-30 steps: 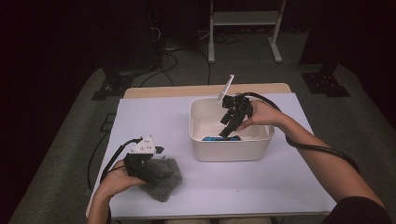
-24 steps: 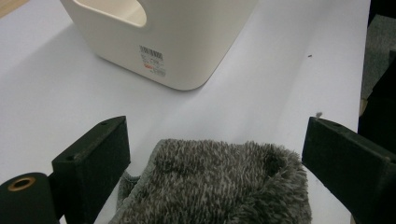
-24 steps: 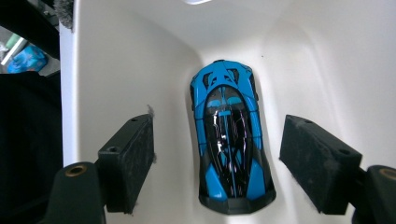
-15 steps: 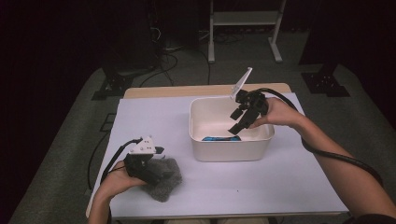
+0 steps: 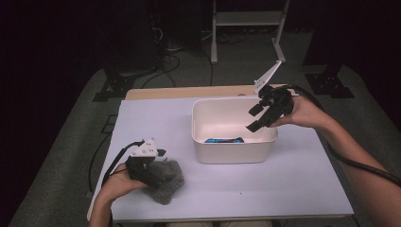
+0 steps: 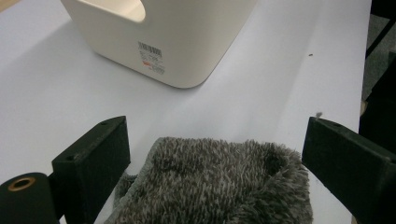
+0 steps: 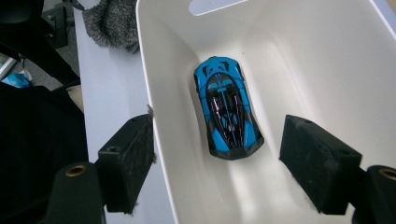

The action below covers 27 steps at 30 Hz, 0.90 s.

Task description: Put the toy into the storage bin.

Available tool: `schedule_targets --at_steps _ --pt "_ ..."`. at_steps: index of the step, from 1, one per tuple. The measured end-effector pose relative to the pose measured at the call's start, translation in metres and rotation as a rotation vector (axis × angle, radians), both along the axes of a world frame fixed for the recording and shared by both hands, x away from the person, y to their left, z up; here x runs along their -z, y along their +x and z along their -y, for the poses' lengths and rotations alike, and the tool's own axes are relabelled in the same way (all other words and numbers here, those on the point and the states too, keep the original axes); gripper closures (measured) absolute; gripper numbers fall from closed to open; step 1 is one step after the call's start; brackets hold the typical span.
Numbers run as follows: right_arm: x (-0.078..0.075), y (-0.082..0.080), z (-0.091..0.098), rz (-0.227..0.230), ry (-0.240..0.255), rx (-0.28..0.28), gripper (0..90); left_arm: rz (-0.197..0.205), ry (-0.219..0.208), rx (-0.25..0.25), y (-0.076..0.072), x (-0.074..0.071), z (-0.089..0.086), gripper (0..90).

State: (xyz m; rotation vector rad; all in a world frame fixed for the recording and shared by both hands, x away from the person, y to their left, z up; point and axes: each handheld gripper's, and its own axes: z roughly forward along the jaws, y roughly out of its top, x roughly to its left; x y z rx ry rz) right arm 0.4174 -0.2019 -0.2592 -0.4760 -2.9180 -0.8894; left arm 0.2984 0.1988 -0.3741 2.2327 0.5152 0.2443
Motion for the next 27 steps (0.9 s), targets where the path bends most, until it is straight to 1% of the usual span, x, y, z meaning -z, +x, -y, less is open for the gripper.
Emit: schedule_targets --at_steps 8,15,21,23,25,27 --pt "-0.005 -0.015 0.023 0.011 0.001 0.029 24.8 0.000 -0.003 -0.014 -0.003 -0.001 -0.002 7.2" --pt "-0.006 -0.027 0.047 0.016 0.012 0.063 24.9 -0.003 0.006 -0.020 -0.004 0.001 -0.002 7.2" --pt "-0.003 -0.036 0.067 0.013 0.025 0.094 24.8 -0.001 0.000 -0.029 -0.004 0.001 -0.004 7.2" --pt "-0.001 -0.038 0.074 0.008 0.035 0.100 24.8 -0.002 0.004 -0.029 -0.004 0.001 -0.004 7.2" --pt "0.002 -0.041 0.080 0.004 0.032 0.114 24.8 -0.005 0.001 -0.029 -0.004 0.001 -0.005 7.2" --pt "0.004 -0.043 0.087 -0.003 0.040 0.127 24.8 -0.004 -0.001 -0.032 -0.004 0.001 -0.005 7.1"
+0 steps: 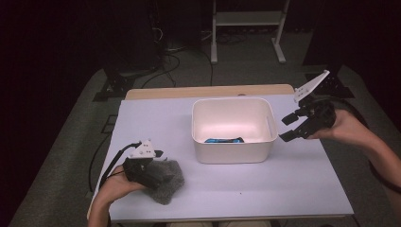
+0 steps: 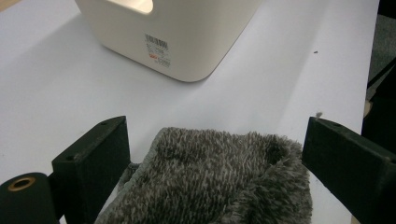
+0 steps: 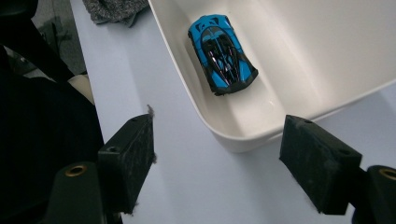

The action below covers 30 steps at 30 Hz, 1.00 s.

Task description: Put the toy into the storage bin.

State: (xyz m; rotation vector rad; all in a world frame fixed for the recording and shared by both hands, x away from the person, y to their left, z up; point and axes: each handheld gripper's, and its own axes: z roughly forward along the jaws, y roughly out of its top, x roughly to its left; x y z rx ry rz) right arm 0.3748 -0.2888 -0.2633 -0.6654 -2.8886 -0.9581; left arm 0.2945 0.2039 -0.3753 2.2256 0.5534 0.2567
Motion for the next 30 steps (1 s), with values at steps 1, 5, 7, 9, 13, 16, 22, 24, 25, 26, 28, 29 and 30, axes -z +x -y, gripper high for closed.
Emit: schedule_targets --at_steps 1,5,7,9,13,16,22,24,25,26,28,29,30 --pt "0.001 -0.001 0.003 -0.005 0.003 0.009 24.8 0.000 -0.001 -0.001 0.000 0.000 0.000 7.2" --pt "0.009 -0.006 0.012 -0.017 0.005 0.029 24.7 -0.004 -0.003 -0.004 0.000 0.000 -0.001 7.2" --pt "0.012 -0.008 0.017 -0.028 0.011 0.041 24.7 -0.004 -0.001 -0.005 0.000 0.000 -0.001 7.2" --pt "0.017 -0.009 0.021 -0.032 0.018 0.048 24.5 -0.004 -0.003 -0.003 0.000 0.000 -0.002 7.2" --pt "0.027 -0.011 0.027 -0.048 0.020 0.057 23.6 -0.007 0.000 -0.004 -0.001 0.000 -0.002 7.2" --pt "0.035 -0.012 0.030 -0.056 0.025 0.061 23.6 -0.007 0.002 -0.007 -0.001 0.001 -0.002 7.2" --pt "0.047 -0.015 0.038 -0.075 0.035 0.080 23.6 -0.010 0.006 -0.008 -0.001 0.002 -0.001 7.2" --pt "0.051 -0.016 0.041 -0.080 0.042 0.083 23.6 -0.009 0.012 -0.005 -0.001 0.002 -0.003 7.2" --pt "0.054 -0.017 0.042 -0.081 0.046 0.087 23.6 -0.009 0.011 -0.007 -0.001 0.002 -0.003 7.2" --pt "0.056 -0.018 0.043 -0.084 0.050 0.089 23.6 -0.008 0.006 -0.011 -0.002 0.002 -0.003 7.2" --pt "0.061 -0.019 0.046 -0.092 0.059 0.096 23.5 -0.009 0.003 -0.014 -0.002 0.002 -0.004 7.2" --pt "0.063 -0.019 0.046 -0.090 0.065 0.099 23.2 -0.009 0.003 -0.014 -0.002 0.002 -0.004 7.2" --pt "0.066 -0.020 0.047 -0.091 0.070 0.102 23.3 -0.009 0.007 -0.013 -0.002 0.002 -0.004 7.2"
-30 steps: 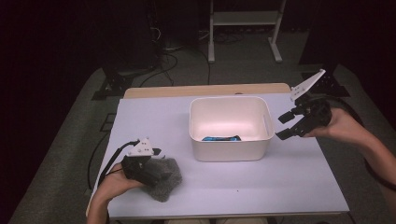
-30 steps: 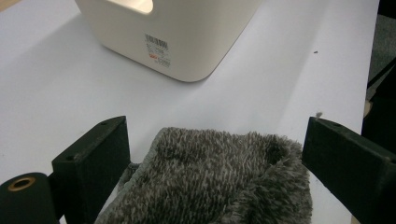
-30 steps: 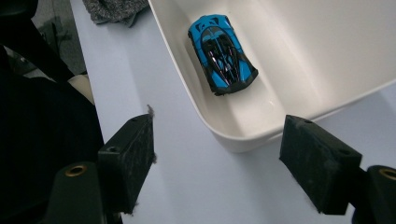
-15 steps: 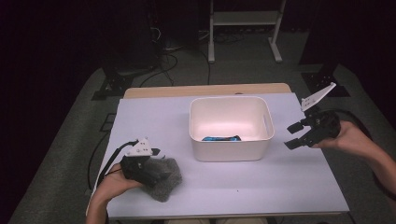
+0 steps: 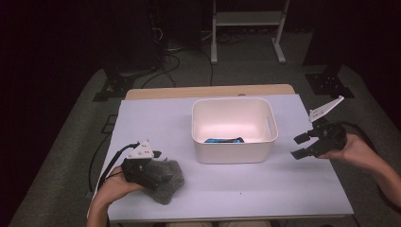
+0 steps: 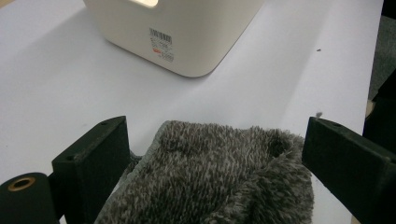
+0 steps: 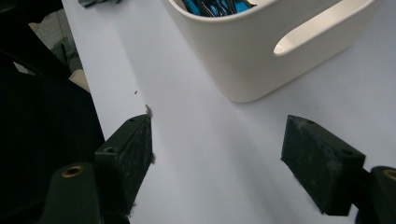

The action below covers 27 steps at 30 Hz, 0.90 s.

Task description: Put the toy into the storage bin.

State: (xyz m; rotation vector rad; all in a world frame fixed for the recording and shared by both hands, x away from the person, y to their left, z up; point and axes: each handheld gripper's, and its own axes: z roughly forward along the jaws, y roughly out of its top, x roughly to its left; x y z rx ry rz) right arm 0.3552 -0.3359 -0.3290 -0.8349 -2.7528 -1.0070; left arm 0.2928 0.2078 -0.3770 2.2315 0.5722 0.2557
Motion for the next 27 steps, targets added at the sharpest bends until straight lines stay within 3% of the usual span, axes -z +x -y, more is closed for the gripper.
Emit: schedule_targets --at_steps 27 --pt "0.063 -0.015 0.014 -0.039 0.110 0.071 20.4 -0.003 0.011 -0.003 0.000 0.001 -0.001 7.2"
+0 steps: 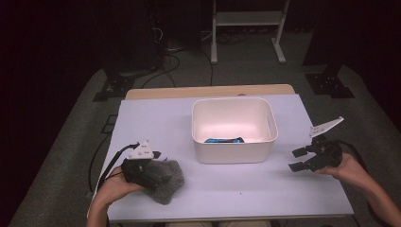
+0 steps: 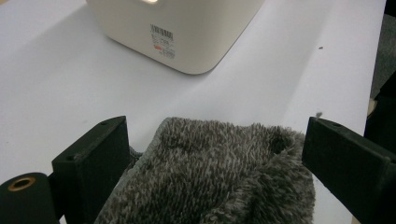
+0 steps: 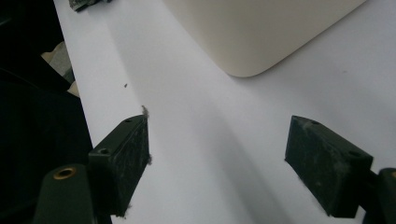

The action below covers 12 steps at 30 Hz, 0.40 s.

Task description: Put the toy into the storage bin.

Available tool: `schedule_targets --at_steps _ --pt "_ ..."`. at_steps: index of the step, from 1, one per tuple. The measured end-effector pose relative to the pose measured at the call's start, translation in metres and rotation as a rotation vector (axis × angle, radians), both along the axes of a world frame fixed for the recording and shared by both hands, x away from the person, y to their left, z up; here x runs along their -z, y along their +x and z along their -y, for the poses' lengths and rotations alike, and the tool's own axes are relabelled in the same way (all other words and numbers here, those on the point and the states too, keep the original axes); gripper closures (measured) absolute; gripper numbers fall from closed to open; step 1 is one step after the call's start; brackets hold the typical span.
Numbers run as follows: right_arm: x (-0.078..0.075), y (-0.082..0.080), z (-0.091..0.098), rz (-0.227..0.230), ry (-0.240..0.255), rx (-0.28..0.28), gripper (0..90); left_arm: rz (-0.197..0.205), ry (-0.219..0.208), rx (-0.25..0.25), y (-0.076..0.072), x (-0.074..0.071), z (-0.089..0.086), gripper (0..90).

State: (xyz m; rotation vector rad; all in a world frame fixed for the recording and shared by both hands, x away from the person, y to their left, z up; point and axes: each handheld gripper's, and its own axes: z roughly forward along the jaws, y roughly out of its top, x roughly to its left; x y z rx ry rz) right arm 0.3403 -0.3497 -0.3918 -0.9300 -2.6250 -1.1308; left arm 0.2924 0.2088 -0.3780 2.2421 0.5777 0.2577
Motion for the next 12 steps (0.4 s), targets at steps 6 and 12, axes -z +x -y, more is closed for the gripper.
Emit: schedule_targets --at_steps 6,12 --pt "0.015 -0.006 0.000 -0.022 0.017 0.010 19.8 0.006 0.004 -0.004 -0.001 -0.001 0.000 7.2" --pt "0.025 -0.013 0.000 -0.029 0.035 0.016 19.3 0.007 -0.004 -0.010 0.000 -0.002 0.001 7.2"
